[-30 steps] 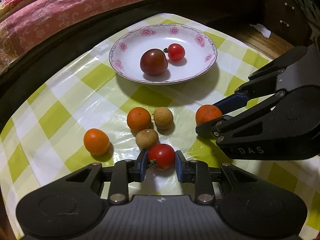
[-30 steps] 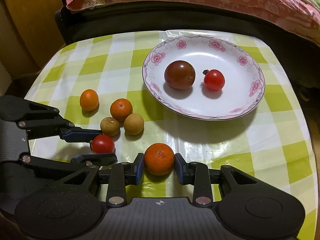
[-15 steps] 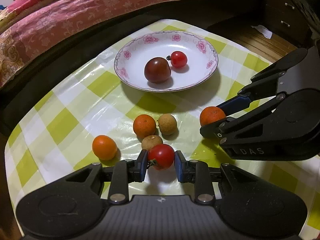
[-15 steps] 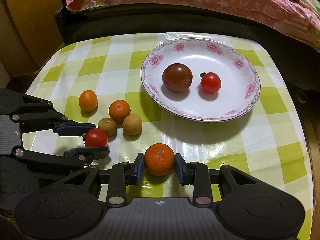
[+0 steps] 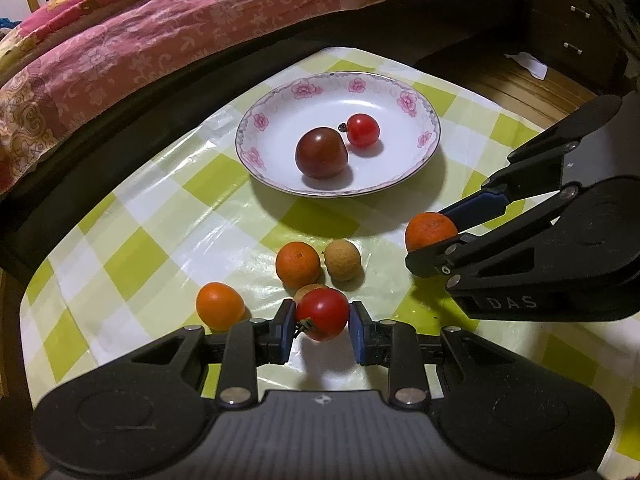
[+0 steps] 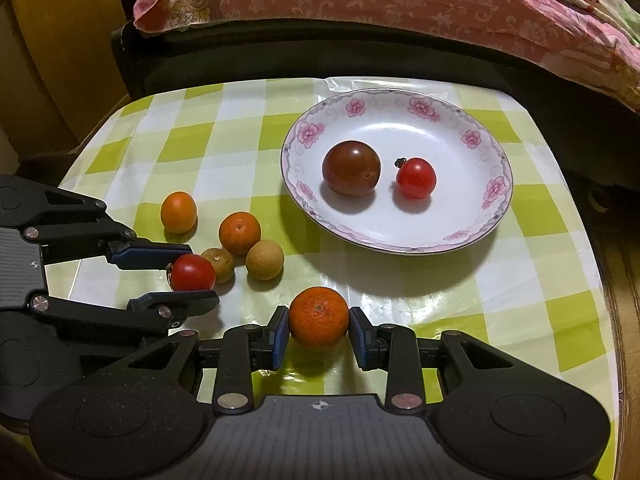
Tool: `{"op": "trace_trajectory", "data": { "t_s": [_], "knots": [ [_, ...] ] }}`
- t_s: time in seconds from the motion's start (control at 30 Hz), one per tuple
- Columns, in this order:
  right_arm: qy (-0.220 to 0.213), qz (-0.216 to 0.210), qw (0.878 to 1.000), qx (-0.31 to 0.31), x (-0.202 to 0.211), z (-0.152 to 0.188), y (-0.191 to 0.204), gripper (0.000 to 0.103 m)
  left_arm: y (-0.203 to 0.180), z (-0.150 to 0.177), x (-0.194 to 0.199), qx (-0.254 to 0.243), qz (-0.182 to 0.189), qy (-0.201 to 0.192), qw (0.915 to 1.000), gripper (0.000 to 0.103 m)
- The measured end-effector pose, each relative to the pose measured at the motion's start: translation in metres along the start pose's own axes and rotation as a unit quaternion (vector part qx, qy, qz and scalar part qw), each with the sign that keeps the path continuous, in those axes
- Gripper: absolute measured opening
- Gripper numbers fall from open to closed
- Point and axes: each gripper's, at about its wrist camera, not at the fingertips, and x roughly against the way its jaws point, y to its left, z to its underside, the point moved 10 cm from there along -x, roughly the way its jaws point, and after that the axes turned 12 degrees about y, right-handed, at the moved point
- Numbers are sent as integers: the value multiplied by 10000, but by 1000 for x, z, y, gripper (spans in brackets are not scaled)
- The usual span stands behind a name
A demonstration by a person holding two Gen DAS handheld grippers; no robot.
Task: Organize fruits
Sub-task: 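Carry the held orange and cherry tomato toward the white plate with both tools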
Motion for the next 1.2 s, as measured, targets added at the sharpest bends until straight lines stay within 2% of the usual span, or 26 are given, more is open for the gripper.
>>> {"op": "trace_trajectory", "data": {
  "t_s": [0.67,1.2],
  "knots": [
    [-208,-1,9998,-46,11,-6,-1,28,4,-14,8,-25,-132,-141,9998,36],
    [-510,61,9984,-233,28,-23,-15,28,2,-44,14,-103,-253,-343,9990,36]
  ]
}}
